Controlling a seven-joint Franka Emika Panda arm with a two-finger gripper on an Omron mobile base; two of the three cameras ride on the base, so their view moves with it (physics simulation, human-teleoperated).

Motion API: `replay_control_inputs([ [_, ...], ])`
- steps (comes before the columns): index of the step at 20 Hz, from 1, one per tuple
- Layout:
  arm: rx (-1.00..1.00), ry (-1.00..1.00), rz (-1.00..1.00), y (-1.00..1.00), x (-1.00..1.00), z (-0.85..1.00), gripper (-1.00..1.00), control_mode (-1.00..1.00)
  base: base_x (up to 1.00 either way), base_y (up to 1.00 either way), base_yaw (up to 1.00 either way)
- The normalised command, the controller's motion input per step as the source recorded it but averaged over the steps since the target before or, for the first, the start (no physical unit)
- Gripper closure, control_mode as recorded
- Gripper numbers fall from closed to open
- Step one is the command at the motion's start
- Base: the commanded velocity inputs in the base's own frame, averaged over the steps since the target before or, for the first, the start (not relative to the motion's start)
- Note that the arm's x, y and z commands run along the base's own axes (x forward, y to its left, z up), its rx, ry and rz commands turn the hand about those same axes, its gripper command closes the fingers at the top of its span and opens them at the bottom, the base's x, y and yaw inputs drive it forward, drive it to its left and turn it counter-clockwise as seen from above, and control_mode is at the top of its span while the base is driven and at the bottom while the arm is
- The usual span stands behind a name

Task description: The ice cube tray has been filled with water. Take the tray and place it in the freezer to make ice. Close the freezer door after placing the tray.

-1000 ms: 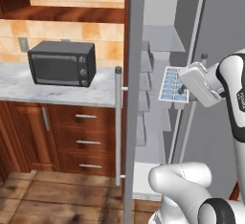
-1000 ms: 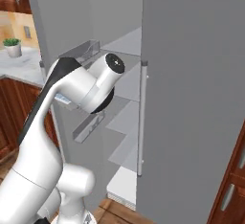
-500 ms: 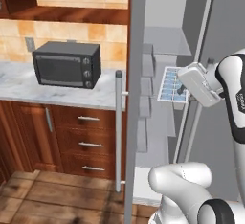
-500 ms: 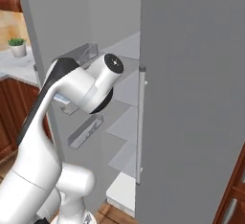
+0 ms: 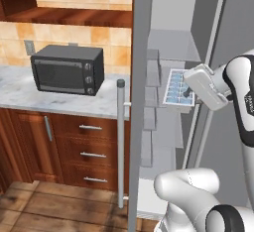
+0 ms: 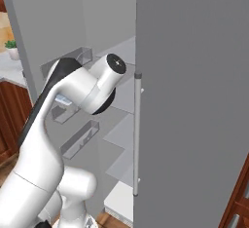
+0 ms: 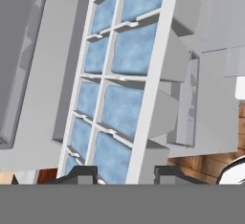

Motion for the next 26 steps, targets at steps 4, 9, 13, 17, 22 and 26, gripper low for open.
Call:
replay_control_inputs([
  [4,-0.03,-0.05,-0.01,0.0,0.0,0.0,1.0,-1.0,0.0,0.0,0.0],
  [9,-0.01,-0.03,-0.07,0.0,0.0,0.18,1.0,-1.0,0.0,0.0,0.0],
  [13,0.0,0.0,-0.09,0.0,0.0,0.49,1.0,-1.0,0.0,0.0,0.0],
  [17,0.0,0.03,-0.07,0.0,0.0,0.52,1.0,-1.0,0.0,0.0,0.0],
  [22,0.0,0.02,-0.06,-0.01,0.12,0.27,1.0,-1.0,0.0,0.0,0.0],
  [26,0.0,-0.01,-0.08,0.0,0.26,0.08,1.0,-1.0,0.0,0.0,0.0],
])
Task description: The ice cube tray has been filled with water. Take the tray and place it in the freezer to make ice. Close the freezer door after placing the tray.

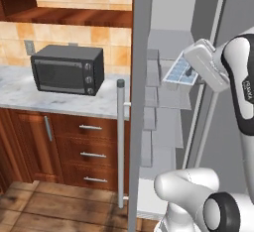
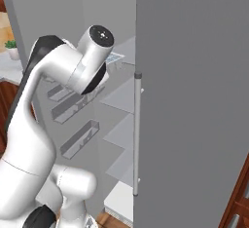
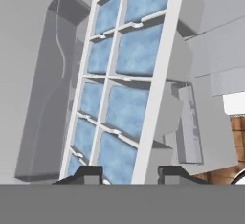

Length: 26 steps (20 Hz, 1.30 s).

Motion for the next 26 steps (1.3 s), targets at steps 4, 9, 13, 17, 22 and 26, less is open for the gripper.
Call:
replay_control_inputs([
  [4,0.0,-0.1,-0.09,0.0,0.23,0.07,1.0,-1.0,0.0,0.0,0.0],
  [9,0.0,-0.2,-0.09,0.0,0.07,0.16,1.0,-1.0,0.0,0.0,0.0],
  [13,0.01,-0.04,-0.08,0.0,0.15,0.48,1.0,-1.0,0.0,0.0,0.0],
  [17,0.03,0.0,-0.06,0.0,0.28,0.5,1.0,-1.0,0.0,0.0,0.0],
  [22,0.02,0.0,-0.03,0.0,0.47,0.22,1.0,-1.0,0.0,0.0,0.0],
  [26,0.0,0.0,-0.02,0.0,0.56,0.0,1.0,-1.0,0.0,0.0,0.0],
])
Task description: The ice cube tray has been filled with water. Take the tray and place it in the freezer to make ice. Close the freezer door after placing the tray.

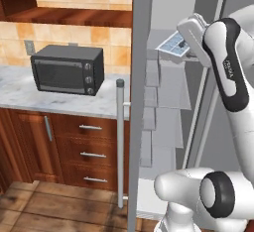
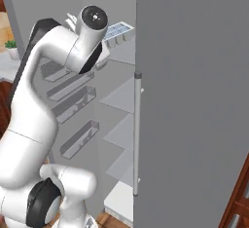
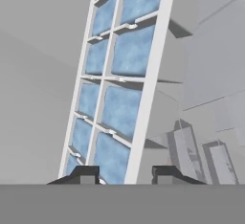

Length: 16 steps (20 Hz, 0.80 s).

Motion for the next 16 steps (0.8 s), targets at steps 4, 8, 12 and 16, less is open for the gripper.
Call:
replay_control_inputs([
  [4,0.0,0.0,-0.06,0.0,0.49,0.0,1.0,-1.0,0.0,0.0,0.0],
  [8,0.0,0.0,-0.09,0.0,0.37,0.0,1.0,-1.0,0.0,0.0,0.0],
  [12,0.0,0.0,-0.09,0.0,0.41,0.0,1.0,-1.0,0.0,0.0,0.0],
  [16,0.0,0.0,-0.08,0.0,0.46,0.0,1.0,-1.0,0.0,0.0,0.0],
])
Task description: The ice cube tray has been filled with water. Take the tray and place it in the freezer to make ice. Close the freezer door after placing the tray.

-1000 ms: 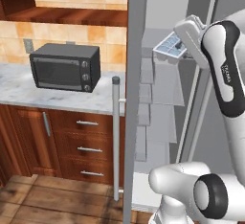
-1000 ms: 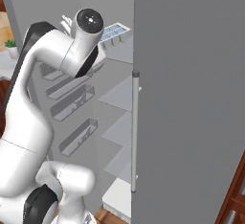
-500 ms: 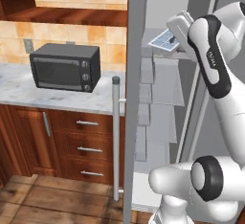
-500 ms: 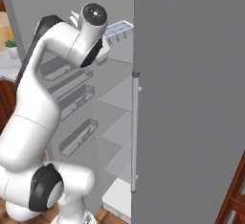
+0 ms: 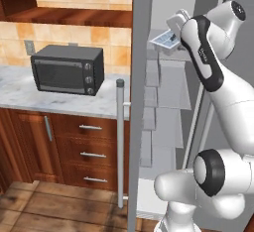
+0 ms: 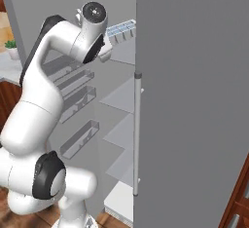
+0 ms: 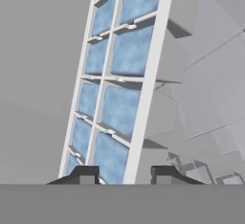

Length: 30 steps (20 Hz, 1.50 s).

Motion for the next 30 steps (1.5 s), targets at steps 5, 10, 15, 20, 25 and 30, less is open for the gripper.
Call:
replay_control_inputs([
  [5,0.0,0.0,-0.07,0.0,0.42,0.0,1.0,-1.0,0.0,0.0,0.0],
  [10,0.0,0.0,-0.04,-0.01,0.39,0.0,1.0,-1.0,0.0,0.0,0.0],
  [15,0.01,0.0,0.0,-0.04,0.43,0.0,1.0,-1.0,0.0,0.0,0.0],
  [20,0.03,0.0,0.0,-0.12,0.4,0.0,1.0,-1.0,0.0,0.0,0.0],
  [25,0.03,0.0,0.0,-0.16,0.39,0.0,1.0,-1.0,0.0,0.0,0.0],
  [30,0.02,0.0,0.0,-0.26,0.11,0.0,1.0,-1.0,0.0,0.0,0.0],
])
